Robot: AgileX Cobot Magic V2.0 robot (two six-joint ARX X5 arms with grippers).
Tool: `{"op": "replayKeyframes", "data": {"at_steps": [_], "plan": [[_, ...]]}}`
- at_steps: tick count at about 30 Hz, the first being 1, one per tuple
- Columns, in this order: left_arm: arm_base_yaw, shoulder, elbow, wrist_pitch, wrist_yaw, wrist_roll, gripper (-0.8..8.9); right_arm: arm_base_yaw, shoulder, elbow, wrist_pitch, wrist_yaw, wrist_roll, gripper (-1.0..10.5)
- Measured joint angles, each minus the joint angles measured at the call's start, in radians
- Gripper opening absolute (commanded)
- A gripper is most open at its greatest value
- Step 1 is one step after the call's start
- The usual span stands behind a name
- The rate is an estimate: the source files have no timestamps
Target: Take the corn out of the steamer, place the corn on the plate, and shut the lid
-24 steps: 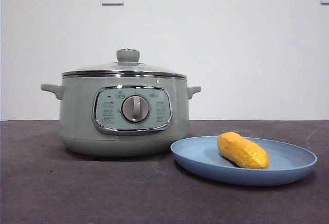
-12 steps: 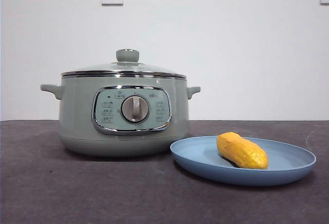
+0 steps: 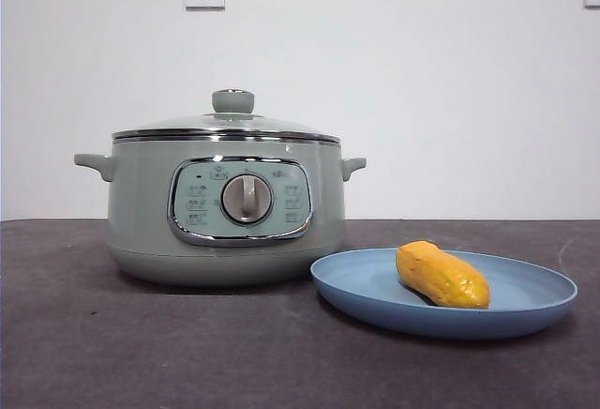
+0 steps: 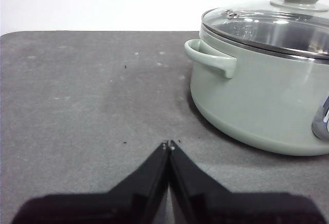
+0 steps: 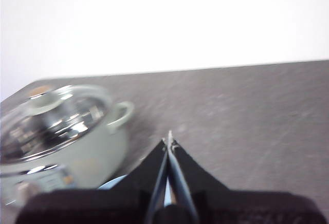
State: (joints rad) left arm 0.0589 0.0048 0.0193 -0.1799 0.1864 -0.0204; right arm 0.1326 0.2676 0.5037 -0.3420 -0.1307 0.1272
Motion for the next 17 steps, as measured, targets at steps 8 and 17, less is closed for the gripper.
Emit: {"op": "replayKeyframes", "data": {"at_steps": [8,17], "plan": [[0.0,0.0,0.0,0.0,0.0,0.0,-0.03,-0.073,-0.162,-0.31,0.25,0.003,0.007,0.0],[0.0,0.0,0.0,0.0,0.0,0.0,-0.03,-0.08,-0.259,-0.486,0.253,0.004,0.008,0.0]]}}
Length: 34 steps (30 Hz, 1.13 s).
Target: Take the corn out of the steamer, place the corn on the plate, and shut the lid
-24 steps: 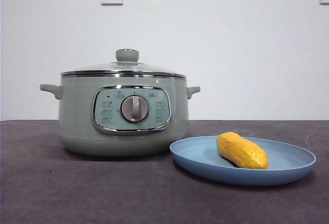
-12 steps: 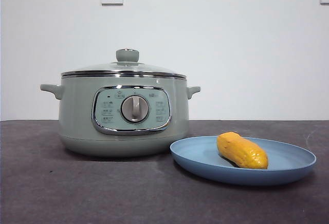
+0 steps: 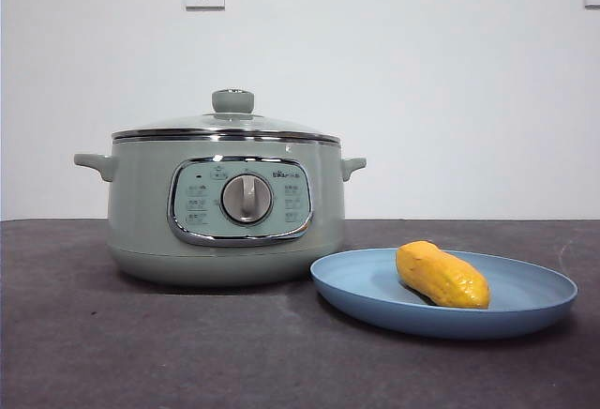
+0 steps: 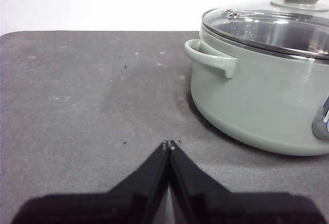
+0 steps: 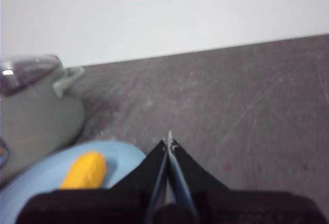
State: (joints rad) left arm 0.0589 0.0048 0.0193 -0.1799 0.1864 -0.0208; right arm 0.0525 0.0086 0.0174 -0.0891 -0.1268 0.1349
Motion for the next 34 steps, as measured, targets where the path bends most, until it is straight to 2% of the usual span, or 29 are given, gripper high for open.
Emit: {"op": "replayKeyframes", "data": {"at_steps": [7,34], "plan": [[0.0,0.0,0.0,0.0,0.0,0.0,-0.03,0.0,-0.003,-0.003,-0.069,0.0,-0.009,0.0],[0.0,0.0,0.0,0.0,0.0,0.0,-0.03,0.0,-0.003,-0.003,-0.069,0.0,0.0,0.0]]}}
